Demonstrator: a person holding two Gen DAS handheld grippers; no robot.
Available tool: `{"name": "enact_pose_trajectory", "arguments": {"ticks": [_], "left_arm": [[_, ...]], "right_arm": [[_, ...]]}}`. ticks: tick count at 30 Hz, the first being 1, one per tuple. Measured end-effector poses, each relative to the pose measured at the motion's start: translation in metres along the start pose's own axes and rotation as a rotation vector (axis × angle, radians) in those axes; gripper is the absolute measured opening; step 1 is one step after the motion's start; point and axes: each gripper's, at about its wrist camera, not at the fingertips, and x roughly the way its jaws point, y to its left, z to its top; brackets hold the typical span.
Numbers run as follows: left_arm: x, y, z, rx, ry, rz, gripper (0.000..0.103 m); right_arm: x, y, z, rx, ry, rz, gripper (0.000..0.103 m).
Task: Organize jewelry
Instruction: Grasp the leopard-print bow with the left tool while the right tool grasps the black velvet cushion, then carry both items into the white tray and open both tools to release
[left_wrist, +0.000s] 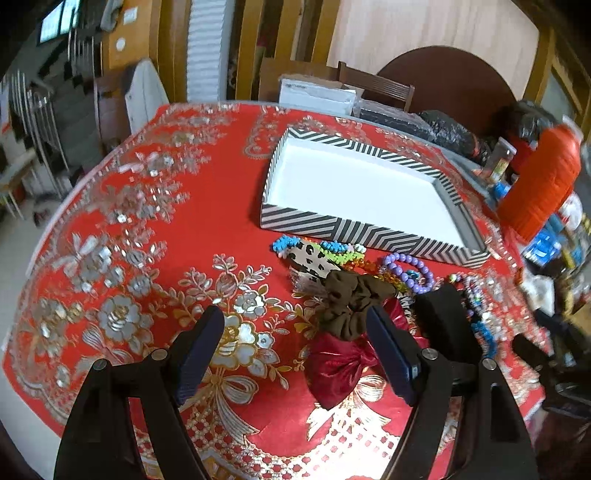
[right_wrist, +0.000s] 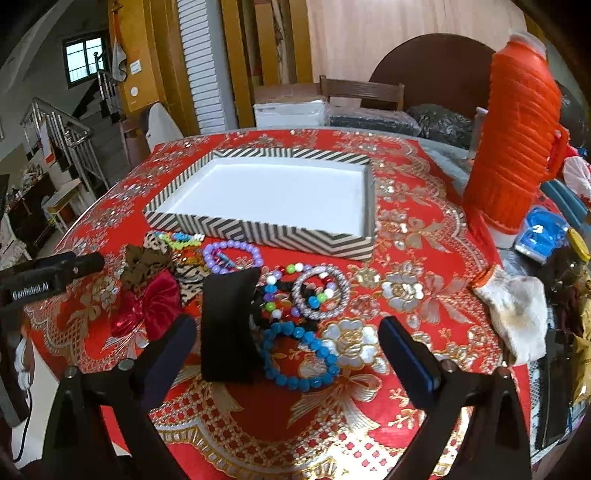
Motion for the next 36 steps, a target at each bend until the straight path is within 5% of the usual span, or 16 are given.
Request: {"name": "enact_pose_trajectory", "arguments": {"ticks": [7,14,17,18,19,20,23,24,26,36], "left_arm": [[0.012,0.016,0.008,-0.148,0.047,-0.165,0.07],[0.04,-0.006,0.012,-0.074,0.1,-0.129,0.07],[0.054,-0.015,0.014,-0.042,0.12,-0.124,0.069],[0.058,-0.017,0.014,-0.033,0.133,-0.132,0.054],[0.062,-0.019,0.014,-0.021,0.15,-0.149,0.028],[0.065,-0.02,0.014,-0.014,0.163,-0.171,0.016],[0.064,-0.018,0.017,-0.024,0.167,-0.212,0.012],[0.059,-0.017,0.019,-0.027,0.155,-0.219,0.009],[0.046,-0.014,0.026,-0.03,0.115,-0.231,0.003],[0.001,-0.01,0.049,-0.021,0.009,-0.24,0.002]], "right_arm": [[0.026,0.02,0.001,-0.064,0.06,0.053,0.083],[0.06,0.04,0.0,-0.138,0.123,0.048,0.074],[0.069,0.041,0.0,-0.146,0.138,0.052,0.062],[0.071,0.042,-0.001,-0.15,0.143,0.062,0.051],[0.074,0.044,-0.001,-0.153,0.147,0.077,0.046],[0.077,0.045,-0.002,-0.157,0.147,0.088,0.037],[0.076,0.05,-0.004,-0.181,0.127,0.08,0.028],[0.073,0.05,-0.003,-0.177,0.119,0.092,0.014],[0.065,0.047,0.0,-0.142,0.103,0.133,0.013],[0.024,0.038,0.015,-0.091,0.006,0.186,0.012]]}}
